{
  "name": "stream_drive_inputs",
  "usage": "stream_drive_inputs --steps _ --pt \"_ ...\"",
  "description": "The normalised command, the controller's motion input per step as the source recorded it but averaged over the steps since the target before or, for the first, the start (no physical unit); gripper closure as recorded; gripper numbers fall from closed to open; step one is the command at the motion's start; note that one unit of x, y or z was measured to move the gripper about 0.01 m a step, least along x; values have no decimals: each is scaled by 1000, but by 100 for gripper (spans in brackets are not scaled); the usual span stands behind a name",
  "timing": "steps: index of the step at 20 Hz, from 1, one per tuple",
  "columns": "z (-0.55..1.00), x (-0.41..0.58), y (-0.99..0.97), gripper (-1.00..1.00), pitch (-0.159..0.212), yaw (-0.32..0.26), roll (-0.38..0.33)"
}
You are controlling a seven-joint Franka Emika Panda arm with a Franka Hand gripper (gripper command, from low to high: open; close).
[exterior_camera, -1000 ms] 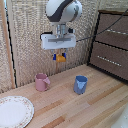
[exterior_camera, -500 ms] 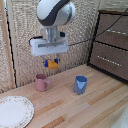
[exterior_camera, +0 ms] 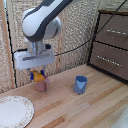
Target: Caressingly guide your clamp towards the toast. Compassionately possess the toast with your clamp. Gradually tag the toast up from the worktable. Complaisantly, cruise the held-toasty-pillow to your white crockery. Last but notably, liberate the toast onto the shiny white tableware.
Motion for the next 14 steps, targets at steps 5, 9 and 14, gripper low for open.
stream_drive_inputs --steps 5,9,14 --pt "-15 477 823 100 12 68 -2" --pt "-19 474 756 100 17 74 -34" --pt "-178 404 573 100 12 82 -157"
